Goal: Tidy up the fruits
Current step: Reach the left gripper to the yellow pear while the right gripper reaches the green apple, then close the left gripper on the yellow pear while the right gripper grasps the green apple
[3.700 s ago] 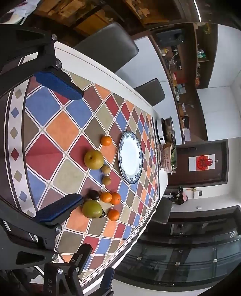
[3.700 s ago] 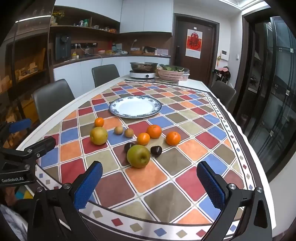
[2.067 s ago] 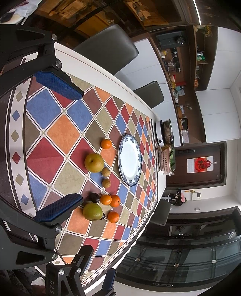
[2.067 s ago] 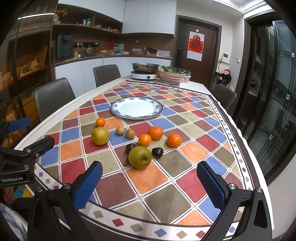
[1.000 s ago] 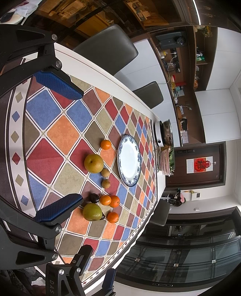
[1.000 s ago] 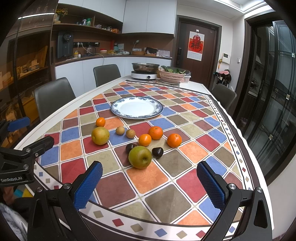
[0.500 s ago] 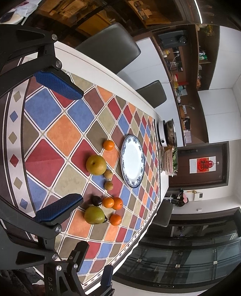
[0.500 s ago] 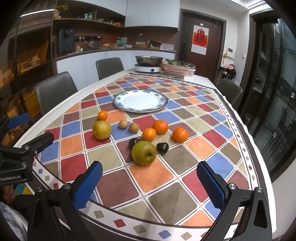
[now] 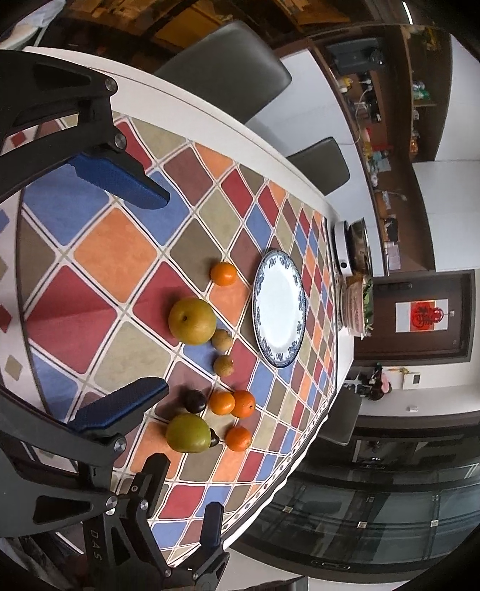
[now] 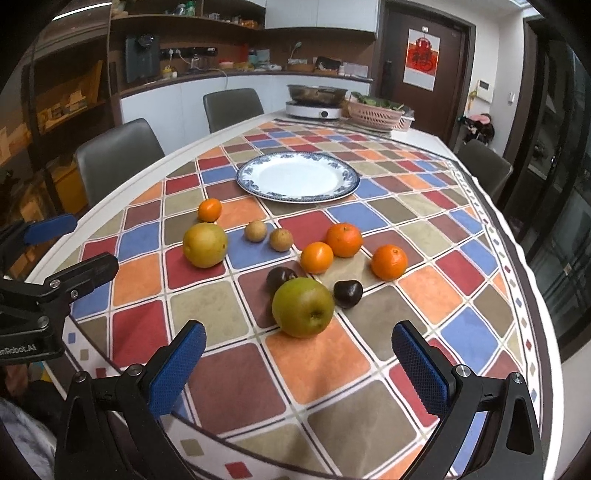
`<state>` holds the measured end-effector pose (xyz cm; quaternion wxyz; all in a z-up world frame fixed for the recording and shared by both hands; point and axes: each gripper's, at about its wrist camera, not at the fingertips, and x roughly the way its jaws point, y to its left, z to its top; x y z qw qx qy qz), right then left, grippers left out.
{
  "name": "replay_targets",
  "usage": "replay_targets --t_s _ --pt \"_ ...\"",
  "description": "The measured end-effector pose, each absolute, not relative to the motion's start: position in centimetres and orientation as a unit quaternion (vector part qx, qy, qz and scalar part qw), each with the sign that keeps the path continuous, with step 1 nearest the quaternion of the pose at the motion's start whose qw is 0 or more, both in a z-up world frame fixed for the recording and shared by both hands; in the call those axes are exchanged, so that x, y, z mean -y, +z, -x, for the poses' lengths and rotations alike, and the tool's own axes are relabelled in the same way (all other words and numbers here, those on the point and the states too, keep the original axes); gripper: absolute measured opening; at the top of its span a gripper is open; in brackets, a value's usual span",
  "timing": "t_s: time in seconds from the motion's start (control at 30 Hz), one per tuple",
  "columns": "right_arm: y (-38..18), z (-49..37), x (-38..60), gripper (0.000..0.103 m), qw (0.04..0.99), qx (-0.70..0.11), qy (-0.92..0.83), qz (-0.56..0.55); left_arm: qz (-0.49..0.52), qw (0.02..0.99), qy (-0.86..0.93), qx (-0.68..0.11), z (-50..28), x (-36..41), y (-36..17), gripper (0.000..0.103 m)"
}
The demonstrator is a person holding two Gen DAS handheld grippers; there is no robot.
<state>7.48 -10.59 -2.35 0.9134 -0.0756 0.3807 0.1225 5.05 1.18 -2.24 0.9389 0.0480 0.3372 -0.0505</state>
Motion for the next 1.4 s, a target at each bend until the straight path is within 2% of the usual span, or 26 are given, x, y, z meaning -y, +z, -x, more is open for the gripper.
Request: replay_targets --t_s 0.37,0.9,1.07,1.2,1.33,1.4 --pt "-4.5 -10.9 10.6 0.092 0.894 -0.425 0.133 0.057 -0.075 0.931 -0.075 -0.349 -9.2 -0.6 -3.6 0.088" --pt "-7.1 -13.8 10.8 0.071 0.867 -0.476 0.144 0.035 -0.076 0.902 -0.126 -0.406 -14.2 0.6 -7.0 0.079" --pt "-7.4 -14.2 10.7 0.068 0.862 -0.484 0.148 0.033 -0.066 0.892 -0.137 -0.426 -15.4 0.8 -8.0 0.070" --pt "-7.7 -14.6 10.7 0.062 0.859 -0.489 0.151 0.032 -0.050 0.884 -0.147 -0.440 -16.0 0.7 -8.6 0.062" --pt "-7.7 -14.8 10.6 0.057 0.859 -0.489 0.152 0.031 -0.055 0.885 -0.146 -0.439 -16.2 0.9 -8.7 0.049" --pt "-7.7 -14.8 10.7 0.054 0.859 -0.488 0.154 0.029 -0.058 0.886 -0.144 -0.438 -16.1 1.0 -8.7 0.049"
